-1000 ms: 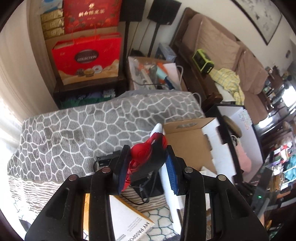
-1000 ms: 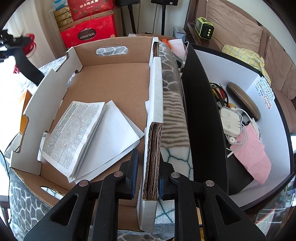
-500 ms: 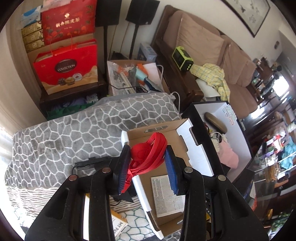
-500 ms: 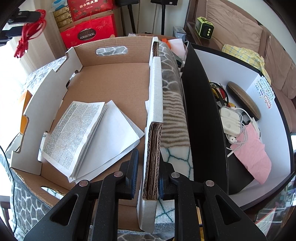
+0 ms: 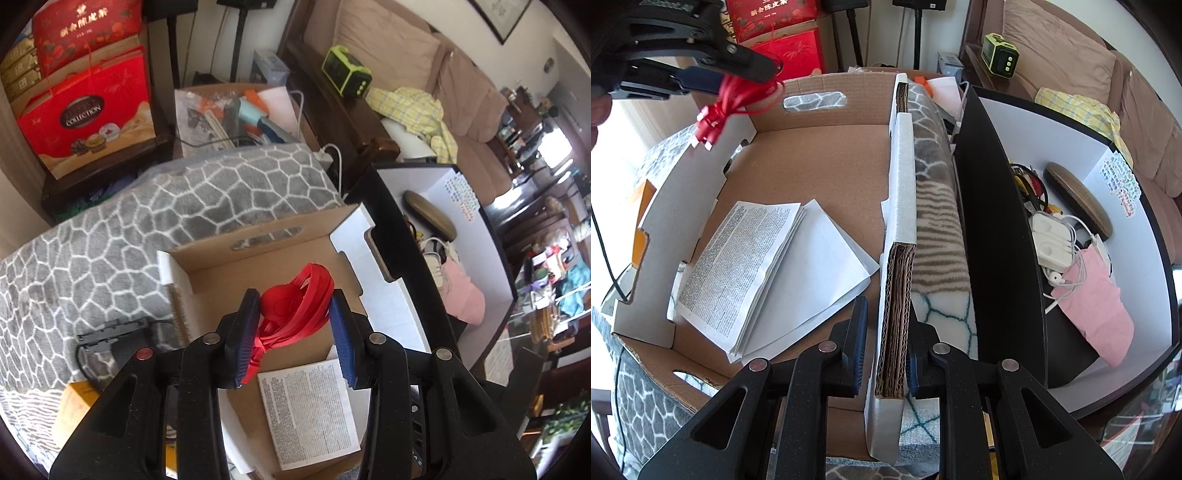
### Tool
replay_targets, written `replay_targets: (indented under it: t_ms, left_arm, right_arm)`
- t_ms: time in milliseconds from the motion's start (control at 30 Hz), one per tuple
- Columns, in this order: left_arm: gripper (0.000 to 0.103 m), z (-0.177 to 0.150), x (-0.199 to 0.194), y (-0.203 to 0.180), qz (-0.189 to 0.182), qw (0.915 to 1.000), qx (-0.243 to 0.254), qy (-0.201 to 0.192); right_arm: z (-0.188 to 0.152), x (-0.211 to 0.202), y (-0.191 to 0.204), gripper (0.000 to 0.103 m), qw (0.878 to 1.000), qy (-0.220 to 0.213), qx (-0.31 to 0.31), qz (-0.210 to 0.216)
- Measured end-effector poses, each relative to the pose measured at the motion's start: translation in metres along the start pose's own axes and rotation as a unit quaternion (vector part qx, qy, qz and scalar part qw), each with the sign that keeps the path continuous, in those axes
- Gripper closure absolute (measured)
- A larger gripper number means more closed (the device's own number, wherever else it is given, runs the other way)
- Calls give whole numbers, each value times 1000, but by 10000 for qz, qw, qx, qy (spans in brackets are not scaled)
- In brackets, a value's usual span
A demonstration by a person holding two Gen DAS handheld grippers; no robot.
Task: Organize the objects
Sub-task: 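Carry the red cable over the tray and open the left tool, then move the left tool back to the black strap on the yellow box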
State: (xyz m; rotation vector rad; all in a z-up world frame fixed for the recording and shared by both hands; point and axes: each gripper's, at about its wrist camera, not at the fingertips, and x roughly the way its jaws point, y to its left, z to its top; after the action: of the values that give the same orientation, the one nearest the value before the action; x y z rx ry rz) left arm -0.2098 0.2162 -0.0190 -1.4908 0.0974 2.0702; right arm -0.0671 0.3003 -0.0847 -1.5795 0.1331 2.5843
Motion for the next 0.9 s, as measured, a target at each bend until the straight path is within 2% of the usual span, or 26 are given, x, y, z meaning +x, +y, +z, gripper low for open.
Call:
replay_targets:
  t_ms: [167, 433, 533, 567, 667, 733, 900]
  left_arm:
    - [67, -2, 17, -10, 30, 9999, 98, 134]
    - [65, 7, 47, -12, 428, 9986, 133, 286]
    - [52, 7, 51, -11, 590, 9979, 117, 223]
    - [47, 6, 50, -11, 560, 9982, 131, 184]
    - [44, 6, 41, -10, 463, 9988, 152, 99]
    - [35, 6, 30, -4, 380, 9992, 100, -33]
    - [33, 5, -3, 15, 307, 9992, -18, -246]
  right_arm:
    - [0, 0, 0, 85, 10000, 0, -1, -1]
    - [0, 0, 0, 85, 10000, 2, -1, 0]
    - [-1, 1, 1, 85, 10000, 7, 0, 0]
    - [-1, 1, 1, 85, 10000, 10, 3, 1]
    - [-2, 1, 1, 85, 10000, 12, 2, 5]
    - [-2, 1, 1, 85, 10000, 12, 0, 5]
    - [-2, 1, 2, 85, 10000, 13, 0, 6]
